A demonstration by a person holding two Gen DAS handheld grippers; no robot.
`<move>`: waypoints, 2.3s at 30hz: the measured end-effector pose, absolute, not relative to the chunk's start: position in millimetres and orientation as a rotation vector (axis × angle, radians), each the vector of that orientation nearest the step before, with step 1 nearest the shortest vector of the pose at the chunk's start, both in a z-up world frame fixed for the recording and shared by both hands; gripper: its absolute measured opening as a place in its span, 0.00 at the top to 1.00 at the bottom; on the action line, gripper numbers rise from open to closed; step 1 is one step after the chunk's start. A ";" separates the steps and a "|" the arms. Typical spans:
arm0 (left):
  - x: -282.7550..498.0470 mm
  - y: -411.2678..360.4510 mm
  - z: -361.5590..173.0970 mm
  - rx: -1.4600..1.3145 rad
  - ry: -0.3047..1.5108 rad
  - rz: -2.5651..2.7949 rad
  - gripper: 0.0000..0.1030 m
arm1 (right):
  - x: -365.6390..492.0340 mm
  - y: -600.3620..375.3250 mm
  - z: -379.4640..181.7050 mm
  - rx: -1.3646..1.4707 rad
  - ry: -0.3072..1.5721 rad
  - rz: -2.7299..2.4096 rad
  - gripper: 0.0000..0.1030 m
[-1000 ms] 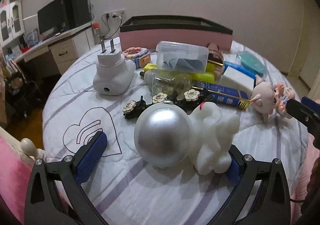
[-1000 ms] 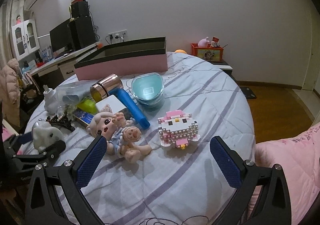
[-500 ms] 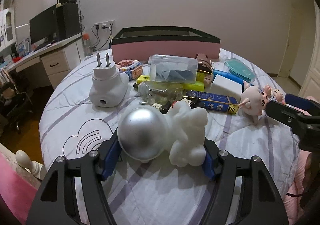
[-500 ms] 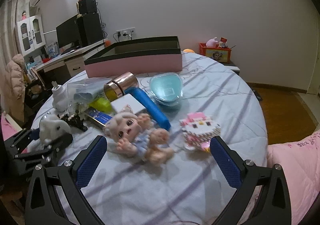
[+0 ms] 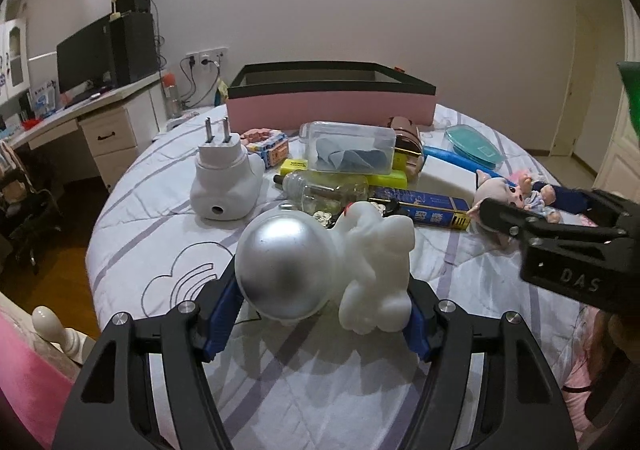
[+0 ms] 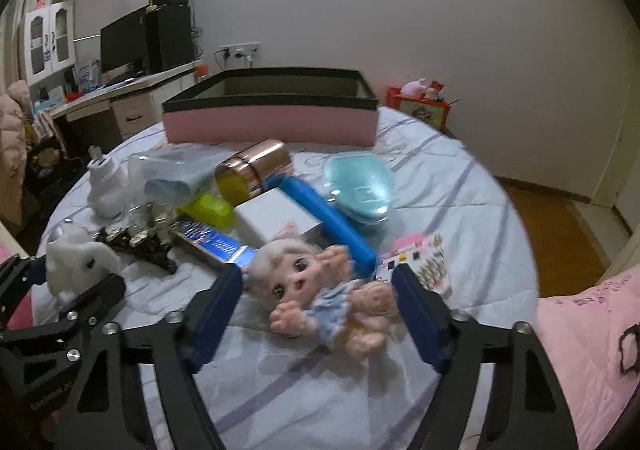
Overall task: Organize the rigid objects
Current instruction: 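Close the left tool on the silver ball figurine while the right tool grasps the doll, then carry both held toys into the pink box and open both tools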
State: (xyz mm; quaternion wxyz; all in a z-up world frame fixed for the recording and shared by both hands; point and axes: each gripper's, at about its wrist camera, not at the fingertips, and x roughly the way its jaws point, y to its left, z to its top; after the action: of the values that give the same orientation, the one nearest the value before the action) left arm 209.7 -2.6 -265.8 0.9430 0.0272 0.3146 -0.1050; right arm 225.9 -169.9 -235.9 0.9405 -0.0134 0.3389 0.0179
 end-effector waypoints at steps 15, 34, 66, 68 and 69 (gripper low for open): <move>216.1 -0.5 -269.2 0.031 0.662 -0.238 0.33 | 231.3 -180.5 -239.5 0.038 0.733 0.125 0.48; 216.4 -9.0 -266.8 0.074 0.659 -0.245 0.33 | 239.8 -185.9 -247.1 0.068 0.716 0.188 0.46; 241.6 -21.2 -192.0 0.061 0.533 -0.289 0.33 | 247.7 -183.0 -177.7 0.023 0.577 0.223 0.54; 254.6 -23.3 -180.3 0.056 0.519 -0.299 0.33 | 257.6 -181.0 -168.2 0.010 0.565 0.226 0.54; 264.1 -24.9 -171.5 0.061 0.505 -0.295 0.33 | 264.3 -180.5 -163.0 0.007 0.555 0.231 0.54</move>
State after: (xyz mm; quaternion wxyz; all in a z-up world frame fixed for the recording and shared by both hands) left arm 264.1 -24.9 -171.5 0.9571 0.0301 0.2490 -0.1455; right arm 264.3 -180.5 -163.0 0.9552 0.0037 0.2732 0.1138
